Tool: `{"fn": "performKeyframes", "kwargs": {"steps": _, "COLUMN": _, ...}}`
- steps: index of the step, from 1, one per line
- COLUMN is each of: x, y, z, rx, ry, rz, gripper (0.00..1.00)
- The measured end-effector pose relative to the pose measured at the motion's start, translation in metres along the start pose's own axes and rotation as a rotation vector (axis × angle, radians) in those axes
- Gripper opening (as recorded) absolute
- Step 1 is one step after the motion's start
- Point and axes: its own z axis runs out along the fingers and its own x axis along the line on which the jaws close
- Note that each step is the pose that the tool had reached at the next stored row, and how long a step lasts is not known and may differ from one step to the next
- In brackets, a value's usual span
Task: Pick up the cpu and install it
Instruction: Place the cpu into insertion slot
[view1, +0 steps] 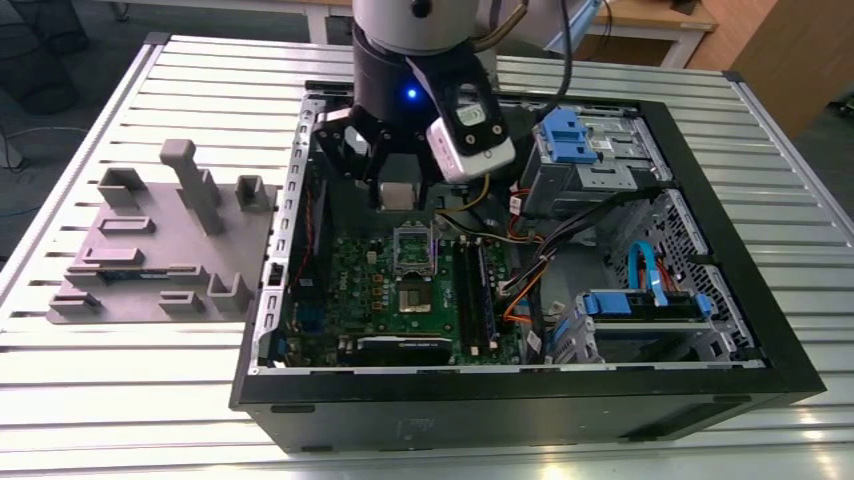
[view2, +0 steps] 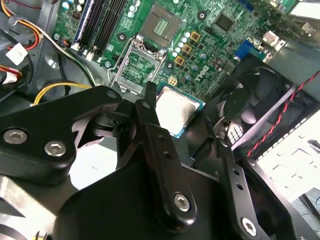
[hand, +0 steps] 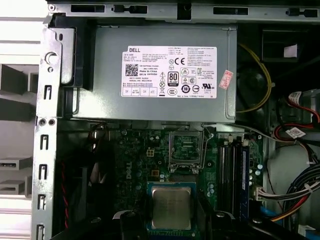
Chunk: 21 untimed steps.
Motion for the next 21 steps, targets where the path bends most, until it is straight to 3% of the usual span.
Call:
{"fn": "performKeyframes", "kwargs": {"steps": 11, "x": -0.0005, "y": -0.0064, "z": 0.0102, "rx": 0.0, "ry": 0.0, "rz": 0.001, "gripper": 0.47}}
{"fn": "performKeyframes", "kwargs": {"steps": 21, "x": -0.0006, "y": -0.0066, "z": 0.011, "rx": 0.0001, "ry": 0.0, "rz": 0.001, "gripper": 0.47}}
